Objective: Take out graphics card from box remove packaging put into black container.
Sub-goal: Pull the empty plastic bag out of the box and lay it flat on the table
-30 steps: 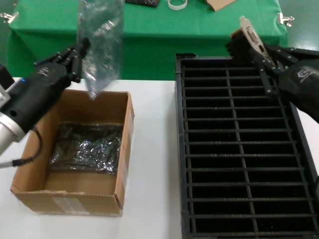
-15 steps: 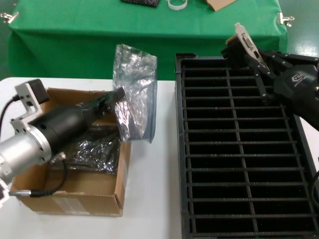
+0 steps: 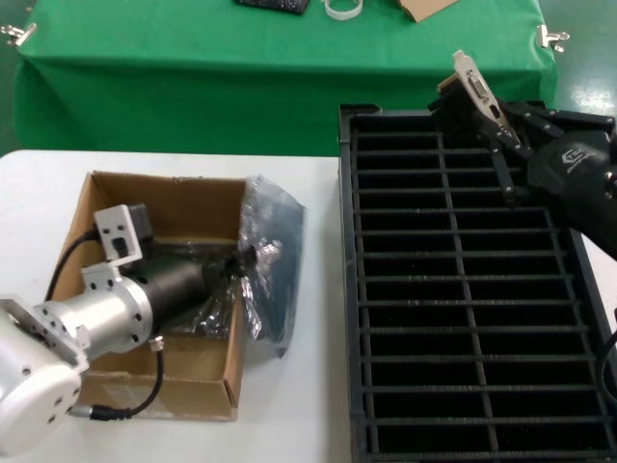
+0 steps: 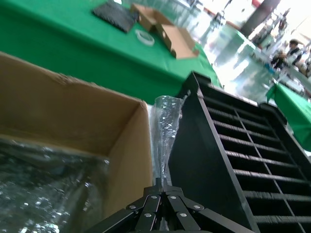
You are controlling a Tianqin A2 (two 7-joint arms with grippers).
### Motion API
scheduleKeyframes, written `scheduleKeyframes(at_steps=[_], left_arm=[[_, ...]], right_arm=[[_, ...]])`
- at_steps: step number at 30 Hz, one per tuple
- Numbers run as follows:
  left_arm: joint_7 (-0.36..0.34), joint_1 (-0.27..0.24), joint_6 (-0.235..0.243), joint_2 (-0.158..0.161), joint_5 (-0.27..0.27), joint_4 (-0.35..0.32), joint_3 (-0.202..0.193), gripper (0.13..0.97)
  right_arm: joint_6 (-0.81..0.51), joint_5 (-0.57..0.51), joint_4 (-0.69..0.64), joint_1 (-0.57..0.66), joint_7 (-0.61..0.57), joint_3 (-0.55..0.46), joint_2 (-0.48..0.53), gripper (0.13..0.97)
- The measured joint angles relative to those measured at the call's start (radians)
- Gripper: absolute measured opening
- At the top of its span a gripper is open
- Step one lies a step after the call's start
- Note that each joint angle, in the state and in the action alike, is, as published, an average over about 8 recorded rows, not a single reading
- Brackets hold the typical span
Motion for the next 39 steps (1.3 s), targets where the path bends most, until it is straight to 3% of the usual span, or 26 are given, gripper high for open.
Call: scheduleKeyframes(at_steps=[7,11,15,22,25,28,39], left_arm=[[0.305,-0.011,0.128,0.024,-0.306,-0.002,-0.008,0.138],[0.484,0.000,0.177,0.030,-0.481,-0.006,-0.043,0.138],[0.660,0.041,0.236,0.049,-0.628,0.000,-0.136,0.138],[0.945,0.146,0.351,0.104,-0.812,0.028,-0.368,0.138],[1.022,0.175,0.377,0.122,-0.850,0.037,-0.434,0.138],[1.051,0.193,0.386,0.137,-0.848,0.043,-0.478,0.138],[1.007,0.216,0.395,0.193,-0.712,0.079,-0.567,0.138]], right_arm=[[-0.016,-0.023,0.016,-0.007,0.015,0.008,-0.009,0.192],[-0.027,-0.030,0.015,-0.003,0.021,0.009,-0.010,0.192],[-0.039,-0.032,0.008,0.008,0.026,0.006,-0.009,0.192],[-0.051,-0.026,-0.008,0.026,0.027,-0.003,-0.002,0.192],[-0.053,-0.022,-0.015,0.032,0.026,-0.008,0.002,0.192],[-0.054,-0.019,-0.019,0.037,0.024,-0.011,0.005,0.192],[-0.055,-0.022,-0.021,0.035,0.025,-0.018,0.008,0.192]])
